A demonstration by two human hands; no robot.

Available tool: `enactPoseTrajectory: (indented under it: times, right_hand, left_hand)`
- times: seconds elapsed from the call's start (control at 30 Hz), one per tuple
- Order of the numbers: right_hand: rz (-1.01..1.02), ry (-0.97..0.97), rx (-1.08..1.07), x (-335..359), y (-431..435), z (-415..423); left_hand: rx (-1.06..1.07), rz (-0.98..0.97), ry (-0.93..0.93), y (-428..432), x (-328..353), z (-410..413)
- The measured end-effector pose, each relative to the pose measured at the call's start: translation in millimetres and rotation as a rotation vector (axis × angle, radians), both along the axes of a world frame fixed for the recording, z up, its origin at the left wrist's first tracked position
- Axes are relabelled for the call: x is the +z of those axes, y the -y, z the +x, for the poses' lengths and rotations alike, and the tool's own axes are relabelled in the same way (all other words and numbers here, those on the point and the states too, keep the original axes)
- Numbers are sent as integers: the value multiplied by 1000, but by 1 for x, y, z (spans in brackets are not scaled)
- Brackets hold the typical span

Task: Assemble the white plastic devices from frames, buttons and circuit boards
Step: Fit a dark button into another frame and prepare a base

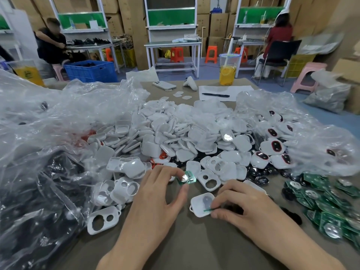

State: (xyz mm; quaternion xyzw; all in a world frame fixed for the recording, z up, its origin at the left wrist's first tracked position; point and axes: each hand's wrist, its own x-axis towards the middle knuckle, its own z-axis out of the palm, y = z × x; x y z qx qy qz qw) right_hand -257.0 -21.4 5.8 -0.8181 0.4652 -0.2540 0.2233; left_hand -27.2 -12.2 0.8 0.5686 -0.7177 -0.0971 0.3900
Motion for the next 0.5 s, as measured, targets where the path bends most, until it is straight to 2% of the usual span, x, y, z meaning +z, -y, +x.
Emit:
enactPoseTrajectory:
  times: [0.17,0.3,0.5]
  right_hand:
    - [0,77,-46,7,-2,1]
    - [-59,182,-186,16,14,2]
    - [-160,71,-261,15,38,4]
  left_hand:
    - [3,9,-15,1,-2,0]
    - [-20,7,-16,0,-1,-1]
    - [-94,20,-5,-2,-1,-2]
